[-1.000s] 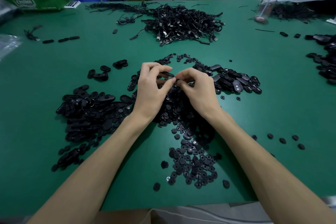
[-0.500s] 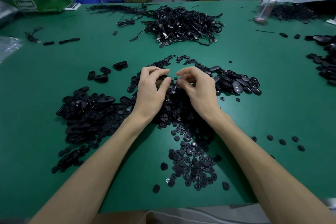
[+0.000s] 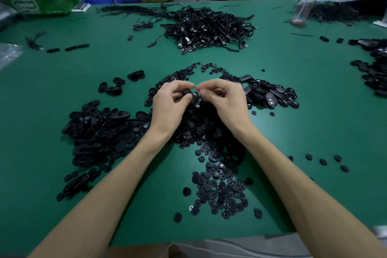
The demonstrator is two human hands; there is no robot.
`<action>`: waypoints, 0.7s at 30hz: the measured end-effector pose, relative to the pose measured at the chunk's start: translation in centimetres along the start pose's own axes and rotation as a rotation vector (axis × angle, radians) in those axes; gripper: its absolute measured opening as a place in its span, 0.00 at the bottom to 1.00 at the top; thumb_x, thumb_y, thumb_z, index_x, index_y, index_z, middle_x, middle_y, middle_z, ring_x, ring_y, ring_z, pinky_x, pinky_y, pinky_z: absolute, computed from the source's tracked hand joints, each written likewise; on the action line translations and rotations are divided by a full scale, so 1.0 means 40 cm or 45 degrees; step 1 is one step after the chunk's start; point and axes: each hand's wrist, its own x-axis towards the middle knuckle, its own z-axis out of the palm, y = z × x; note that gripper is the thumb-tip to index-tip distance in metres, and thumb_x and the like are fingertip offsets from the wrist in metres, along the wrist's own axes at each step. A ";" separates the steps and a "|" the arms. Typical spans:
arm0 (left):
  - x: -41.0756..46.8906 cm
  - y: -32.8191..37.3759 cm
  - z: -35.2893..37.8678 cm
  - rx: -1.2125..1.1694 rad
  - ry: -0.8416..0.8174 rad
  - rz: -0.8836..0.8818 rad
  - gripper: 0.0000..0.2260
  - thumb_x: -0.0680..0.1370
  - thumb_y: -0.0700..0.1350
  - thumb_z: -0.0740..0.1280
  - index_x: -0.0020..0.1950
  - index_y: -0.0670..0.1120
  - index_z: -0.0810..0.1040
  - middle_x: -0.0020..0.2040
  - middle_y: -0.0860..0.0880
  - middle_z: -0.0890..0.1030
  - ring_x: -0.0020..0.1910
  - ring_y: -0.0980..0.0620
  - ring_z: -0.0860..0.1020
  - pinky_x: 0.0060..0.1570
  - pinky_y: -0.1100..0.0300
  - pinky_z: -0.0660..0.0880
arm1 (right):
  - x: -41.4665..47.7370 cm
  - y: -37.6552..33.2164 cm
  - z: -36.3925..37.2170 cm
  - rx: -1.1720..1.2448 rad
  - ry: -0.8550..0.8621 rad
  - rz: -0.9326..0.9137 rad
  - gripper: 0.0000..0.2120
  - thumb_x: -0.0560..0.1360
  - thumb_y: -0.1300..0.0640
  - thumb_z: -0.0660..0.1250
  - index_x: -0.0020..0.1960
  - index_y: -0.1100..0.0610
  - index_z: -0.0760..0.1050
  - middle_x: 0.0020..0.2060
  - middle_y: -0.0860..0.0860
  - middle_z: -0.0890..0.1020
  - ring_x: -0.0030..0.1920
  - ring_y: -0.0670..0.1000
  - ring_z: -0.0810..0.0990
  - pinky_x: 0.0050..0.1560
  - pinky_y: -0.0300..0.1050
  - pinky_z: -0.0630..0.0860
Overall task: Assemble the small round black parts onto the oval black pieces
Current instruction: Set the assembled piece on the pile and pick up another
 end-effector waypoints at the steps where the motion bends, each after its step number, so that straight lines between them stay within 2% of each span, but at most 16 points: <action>1: -0.001 0.000 0.001 -0.012 -0.010 -0.014 0.09 0.79 0.36 0.72 0.56 0.46 0.84 0.57 0.45 0.83 0.51 0.51 0.84 0.58 0.57 0.81 | 0.000 0.000 0.001 0.000 -0.002 0.002 0.06 0.77 0.62 0.74 0.50 0.54 0.87 0.46 0.49 0.87 0.49 0.52 0.85 0.56 0.49 0.81; 3: -0.002 0.000 0.003 -0.049 -0.028 -0.042 0.08 0.79 0.35 0.72 0.53 0.47 0.85 0.57 0.44 0.82 0.49 0.47 0.85 0.58 0.51 0.81 | -0.001 -0.001 0.003 -0.020 -0.008 0.005 0.07 0.77 0.61 0.74 0.51 0.52 0.88 0.48 0.50 0.86 0.49 0.52 0.84 0.57 0.50 0.80; 5: -0.002 0.000 0.004 -0.066 -0.030 -0.048 0.07 0.78 0.35 0.72 0.52 0.47 0.86 0.56 0.44 0.83 0.49 0.46 0.86 0.58 0.49 0.81 | -0.001 -0.001 0.005 -0.023 -0.021 0.003 0.07 0.78 0.62 0.73 0.52 0.53 0.87 0.49 0.51 0.85 0.49 0.51 0.84 0.57 0.50 0.80; 9: -0.005 0.000 0.002 -0.087 -0.004 -0.017 0.08 0.78 0.37 0.73 0.50 0.49 0.86 0.55 0.45 0.82 0.46 0.50 0.85 0.56 0.58 0.81 | -0.004 -0.002 0.009 -0.029 0.008 0.004 0.09 0.77 0.62 0.74 0.57 0.55 0.84 0.46 0.49 0.85 0.47 0.50 0.84 0.56 0.51 0.81; 12: -0.005 -0.002 0.003 -0.113 0.011 -0.007 0.06 0.79 0.36 0.72 0.50 0.47 0.86 0.54 0.44 0.83 0.43 0.52 0.86 0.54 0.60 0.81 | -0.003 -0.003 0.008 -0.032 0.041 -0.006 0.06 0.76 0.62 0.75 0.53 0.56 0.82 0.45 0.47 0.86 0.47 0.48 0.84 0.54 0.51 0.81; 16: -0.003 -0.006 0.001 -0.129 0.002 0.000 0.07 0.79 0.34 0.71 0.51 0.45 0.85 0.51 0.41 0.84 0.43 0.49 0.86 0.54 0.54 0.82 | -0.005 0.000 0.010 -0.017 0.021 -0.010 0.05 0.76 0.63 0.74 0.49 0.55 0.84 0.39 0.48 0.87 0.41 0.47 0.86 0.51 0.44 0.83; 21: -0.005 -0.006 0.004 -0.140 0.020 -0.020 0.06 0.79 0.35 0.71 0.52 0.44 0.83 0.50 0.44 0.85 0.47 0.48 0.86 0.57 0.48 0.81 | -0.007 0.001 0.013 -0.045 0.035 -0.003 0.05 0.79 0.63 0.72 0.53 0.58 0.84 0.39 0.48 0.87 0.40 0.44 0.86 0.48 0.37 0.80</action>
